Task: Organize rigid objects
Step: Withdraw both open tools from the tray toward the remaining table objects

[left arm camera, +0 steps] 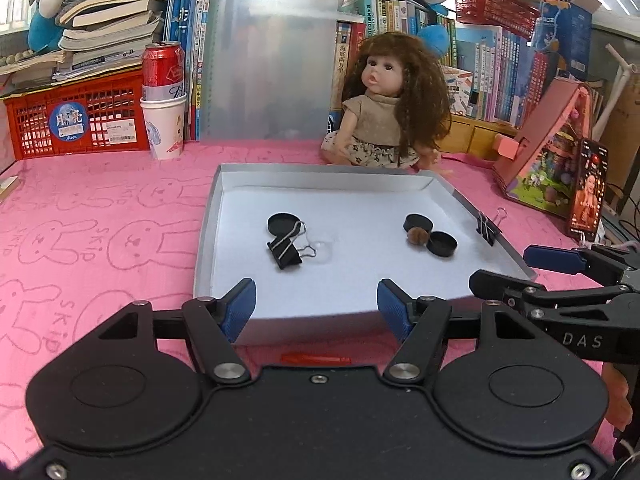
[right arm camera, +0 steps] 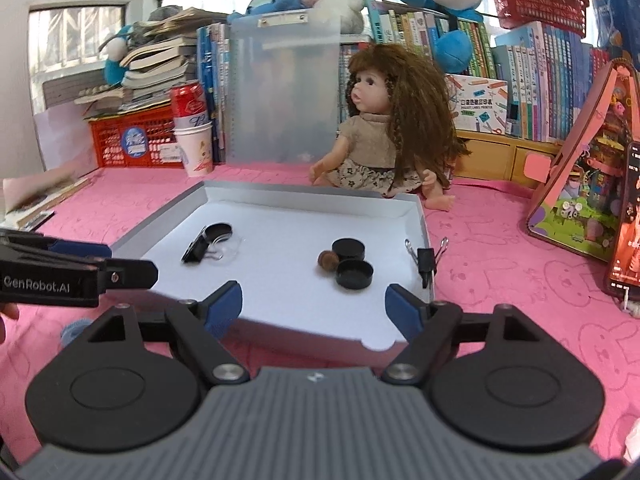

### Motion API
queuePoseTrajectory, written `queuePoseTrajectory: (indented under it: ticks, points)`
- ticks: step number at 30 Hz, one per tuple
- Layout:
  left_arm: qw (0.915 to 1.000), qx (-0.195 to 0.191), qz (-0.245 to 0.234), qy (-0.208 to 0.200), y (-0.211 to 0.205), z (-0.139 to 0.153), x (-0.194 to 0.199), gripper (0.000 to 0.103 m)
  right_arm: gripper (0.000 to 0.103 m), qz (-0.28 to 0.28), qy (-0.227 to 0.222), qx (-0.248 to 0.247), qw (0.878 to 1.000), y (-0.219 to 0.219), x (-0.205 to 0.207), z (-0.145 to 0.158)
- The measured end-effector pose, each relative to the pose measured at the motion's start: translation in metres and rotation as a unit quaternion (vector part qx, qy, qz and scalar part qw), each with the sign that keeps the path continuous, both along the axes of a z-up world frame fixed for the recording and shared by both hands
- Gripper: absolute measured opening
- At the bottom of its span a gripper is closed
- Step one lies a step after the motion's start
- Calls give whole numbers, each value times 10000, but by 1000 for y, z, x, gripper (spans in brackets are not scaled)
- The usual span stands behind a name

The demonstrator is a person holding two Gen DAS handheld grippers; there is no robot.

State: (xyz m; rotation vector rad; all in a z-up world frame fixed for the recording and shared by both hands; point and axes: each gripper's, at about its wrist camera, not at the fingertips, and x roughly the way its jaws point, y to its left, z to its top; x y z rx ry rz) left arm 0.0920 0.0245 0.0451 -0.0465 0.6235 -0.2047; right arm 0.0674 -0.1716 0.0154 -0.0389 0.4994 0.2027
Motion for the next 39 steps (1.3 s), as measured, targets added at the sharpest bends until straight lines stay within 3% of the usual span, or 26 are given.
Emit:
queuePoseTrajectory:
  ticks: [8,22,39]
  points:
    - [9999,-105,-132,-1,1,-6,-19,66,89,270,-66,-290,9992,7,-24,-11]
    - [9992,88,-376,88,-8,-24,-35,66,89,402,-44,-544,9977,13,-45,-25]
    - [9990,-88,-411,143,-3,-31,-40,64,89,637,83,-456,9969,13,-55,-33]
